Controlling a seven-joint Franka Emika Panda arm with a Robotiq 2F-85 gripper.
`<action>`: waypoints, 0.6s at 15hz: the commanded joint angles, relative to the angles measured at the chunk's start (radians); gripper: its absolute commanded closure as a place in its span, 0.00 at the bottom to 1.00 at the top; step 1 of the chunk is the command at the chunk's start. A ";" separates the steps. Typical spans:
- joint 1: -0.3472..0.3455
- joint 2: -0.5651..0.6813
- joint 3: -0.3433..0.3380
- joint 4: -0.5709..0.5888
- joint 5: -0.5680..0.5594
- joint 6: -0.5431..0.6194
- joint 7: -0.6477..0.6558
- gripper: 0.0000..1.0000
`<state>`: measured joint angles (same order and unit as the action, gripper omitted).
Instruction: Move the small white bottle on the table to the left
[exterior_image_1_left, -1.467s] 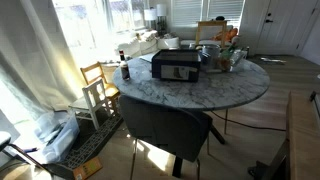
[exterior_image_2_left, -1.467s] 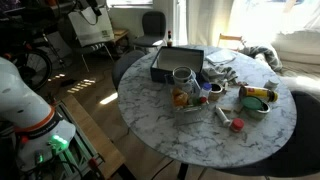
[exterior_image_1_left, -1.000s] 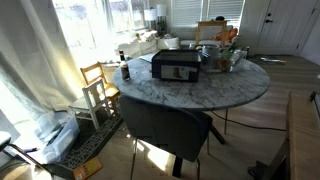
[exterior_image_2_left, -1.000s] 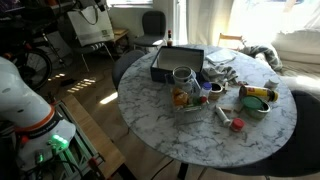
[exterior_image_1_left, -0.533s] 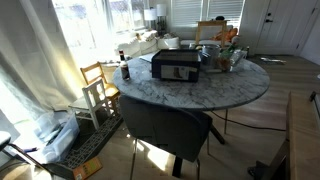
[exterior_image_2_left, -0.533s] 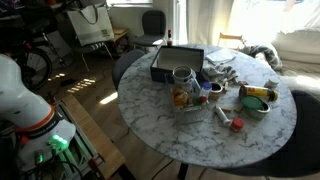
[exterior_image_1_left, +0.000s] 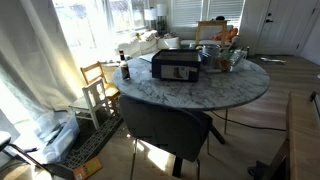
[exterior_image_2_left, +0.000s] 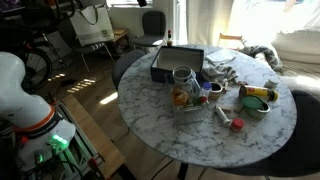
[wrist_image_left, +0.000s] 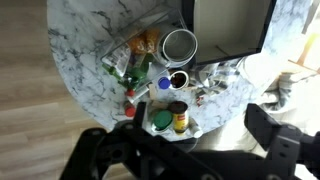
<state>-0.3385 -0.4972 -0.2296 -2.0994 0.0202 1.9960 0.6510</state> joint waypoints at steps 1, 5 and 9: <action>-0.067 0.107 -0.081 0.043 0.067 0.030 0.028 0.00; -0.095 0.120 -0.107 0.027 0.083 0.064 0.029 0.00; -0.098 0.193 -0.125 0.060 0.106 0.087 0.059 0.00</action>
<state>-0.4311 -0.3075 -0.3593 -2.0438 0.1230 2.0863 0.7130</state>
